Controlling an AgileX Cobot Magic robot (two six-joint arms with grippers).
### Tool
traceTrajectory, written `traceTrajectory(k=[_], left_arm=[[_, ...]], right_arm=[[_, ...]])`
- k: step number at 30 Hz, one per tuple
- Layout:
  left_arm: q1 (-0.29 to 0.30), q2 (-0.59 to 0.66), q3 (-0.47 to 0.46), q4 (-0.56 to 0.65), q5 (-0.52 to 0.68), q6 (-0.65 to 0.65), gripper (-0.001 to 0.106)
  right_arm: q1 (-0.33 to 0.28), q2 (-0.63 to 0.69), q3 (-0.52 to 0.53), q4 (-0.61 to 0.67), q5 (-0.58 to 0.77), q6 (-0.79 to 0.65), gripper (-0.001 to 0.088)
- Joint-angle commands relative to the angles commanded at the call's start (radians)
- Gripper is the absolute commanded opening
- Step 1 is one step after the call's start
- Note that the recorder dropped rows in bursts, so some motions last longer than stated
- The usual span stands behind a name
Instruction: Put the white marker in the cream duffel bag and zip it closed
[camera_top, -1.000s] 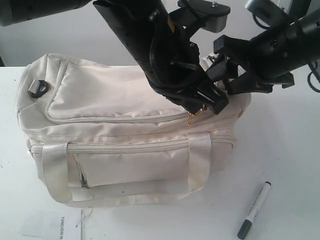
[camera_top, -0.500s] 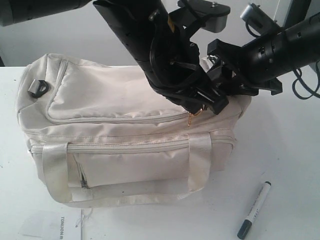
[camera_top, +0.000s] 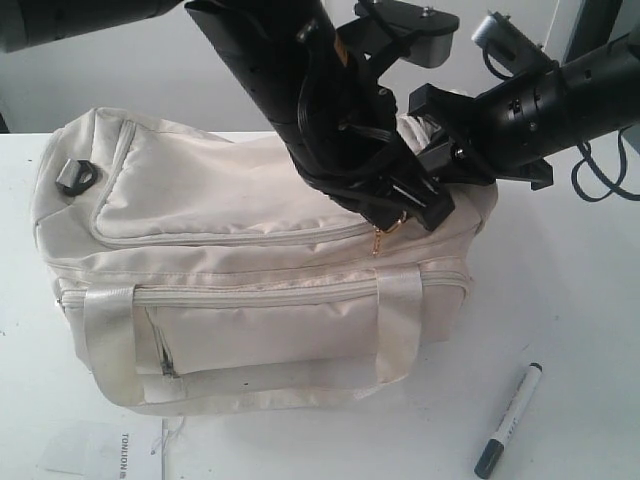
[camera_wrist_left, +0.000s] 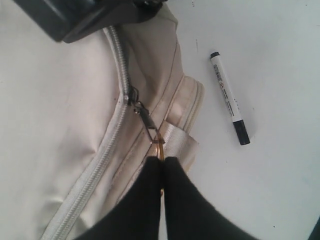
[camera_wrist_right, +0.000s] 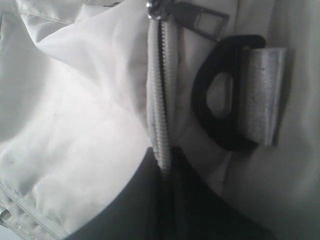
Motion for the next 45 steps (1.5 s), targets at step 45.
traceTrajectory(k=[45], left_arm=[[0.000, -0.053, 0.000, 0.102, 0.261, 0.045, 0.000]], right_arm=[[-0.004, 0.000, 0.000, -0.004, -0.020, 0.000, 0.0000]])
